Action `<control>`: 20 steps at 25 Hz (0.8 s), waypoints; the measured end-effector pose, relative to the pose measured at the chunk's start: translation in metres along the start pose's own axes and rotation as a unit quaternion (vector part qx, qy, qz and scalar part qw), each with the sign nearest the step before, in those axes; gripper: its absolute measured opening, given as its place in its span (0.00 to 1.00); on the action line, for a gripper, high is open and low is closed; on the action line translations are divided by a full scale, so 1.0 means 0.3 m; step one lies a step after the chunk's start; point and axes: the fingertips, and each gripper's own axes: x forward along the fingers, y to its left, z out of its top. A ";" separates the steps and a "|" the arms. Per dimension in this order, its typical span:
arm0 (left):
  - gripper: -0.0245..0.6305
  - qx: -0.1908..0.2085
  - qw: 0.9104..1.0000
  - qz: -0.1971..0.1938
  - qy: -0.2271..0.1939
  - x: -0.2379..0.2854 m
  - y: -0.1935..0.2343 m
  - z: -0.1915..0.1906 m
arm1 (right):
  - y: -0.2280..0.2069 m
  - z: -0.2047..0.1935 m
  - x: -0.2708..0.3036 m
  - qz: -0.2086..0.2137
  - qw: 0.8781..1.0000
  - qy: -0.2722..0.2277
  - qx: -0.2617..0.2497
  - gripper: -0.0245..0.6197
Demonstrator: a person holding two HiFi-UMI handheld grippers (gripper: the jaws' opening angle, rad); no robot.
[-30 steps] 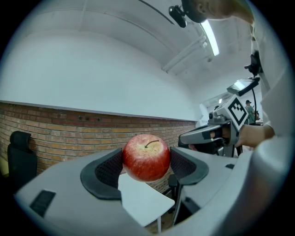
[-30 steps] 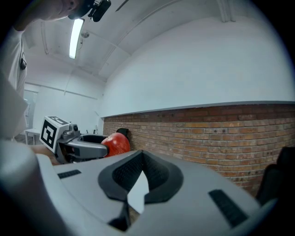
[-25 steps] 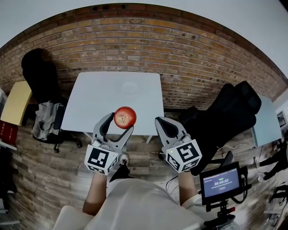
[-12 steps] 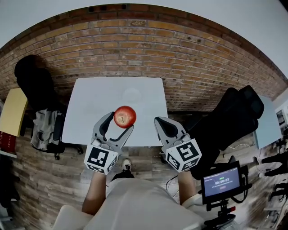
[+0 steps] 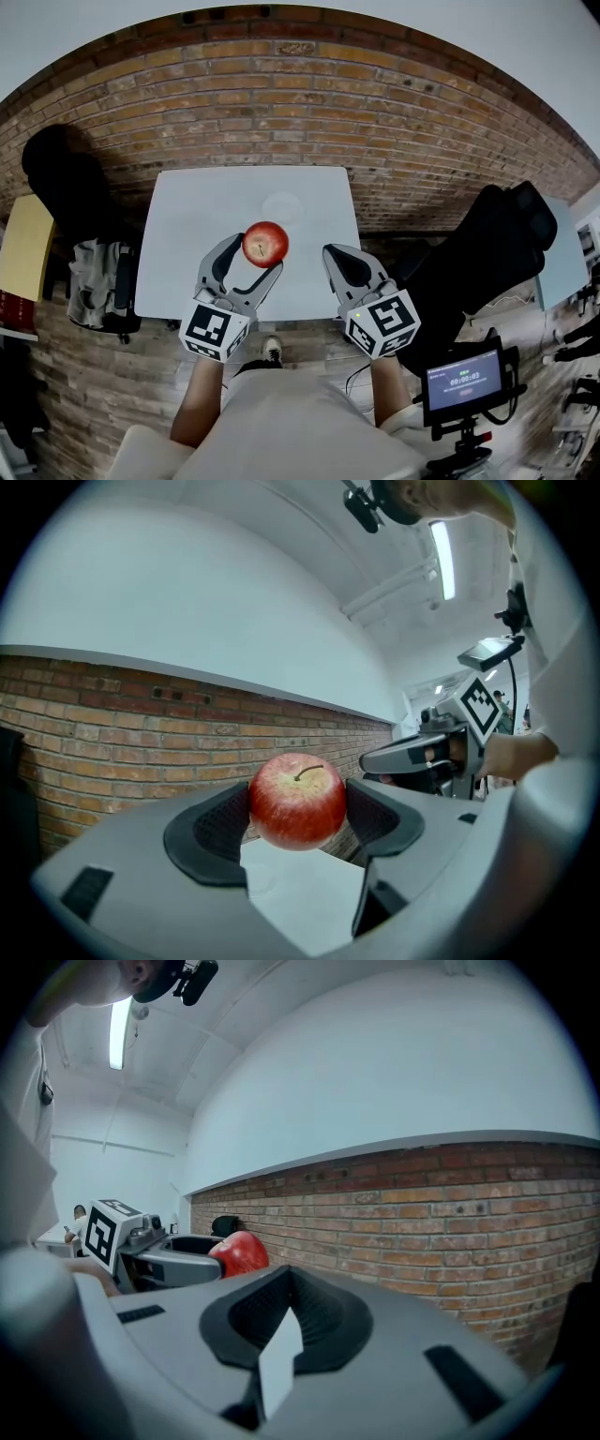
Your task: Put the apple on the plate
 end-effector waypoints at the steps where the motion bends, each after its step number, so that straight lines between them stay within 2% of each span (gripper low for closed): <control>1: 0.54 -0.001 1.000 -0.003 0.001 0.010 0.010 -0.006 | -0.005 -0.001 0.012 -0.002 1.000 0.001 0.001 0.04; 11: 0.54 -0.005 0.999 -0.037 0.002 0.096 0.102 -0.033 | -0.037 -0.013 0.116 -0.031 0.999 0.005 0.005 0.04; 20: 0.54 -0.008 0.999 -0.043 0.005 0.150 0.149 -0.048 | -0.074 -0.005 0.170 -0.037 0.999 0.003 0.008 0.04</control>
